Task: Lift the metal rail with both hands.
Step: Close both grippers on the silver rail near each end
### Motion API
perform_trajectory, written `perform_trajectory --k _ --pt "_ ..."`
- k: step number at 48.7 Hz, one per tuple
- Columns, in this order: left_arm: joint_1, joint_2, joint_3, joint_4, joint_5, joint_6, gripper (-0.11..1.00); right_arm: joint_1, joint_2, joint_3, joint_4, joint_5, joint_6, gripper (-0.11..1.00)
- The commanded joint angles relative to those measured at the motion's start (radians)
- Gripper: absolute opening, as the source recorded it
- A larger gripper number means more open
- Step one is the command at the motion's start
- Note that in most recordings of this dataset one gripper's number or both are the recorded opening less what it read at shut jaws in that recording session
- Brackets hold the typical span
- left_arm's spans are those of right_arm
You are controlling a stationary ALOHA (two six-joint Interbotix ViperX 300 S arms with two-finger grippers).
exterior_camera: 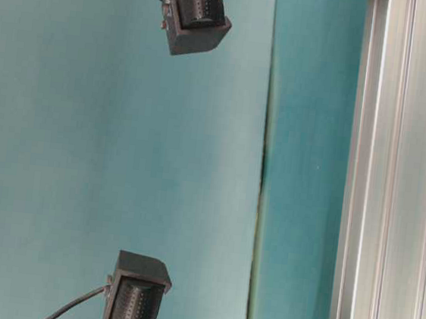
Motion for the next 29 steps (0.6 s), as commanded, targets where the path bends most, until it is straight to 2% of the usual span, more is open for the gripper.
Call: perform_trajectory --k 1,21,29 --pt "-0.003 -0.006 -0.003 0.002 -0.006 -0.002 0.28 -0.003 0.006 -0.006 0.003 -0.003 -0.003 0.37" --pt "0.002 -0.011 -0.008 0.002 0.0 0.003 0.29 -0.009 -0.002 -0.014 0.003 0.003 0.002 0.37" --pt "0.002 -0.075 -0.041 0.002 0.044 0.005 0.28 -0.011 -0.06 -0.058 0.003 0.091 0.006 0.37"
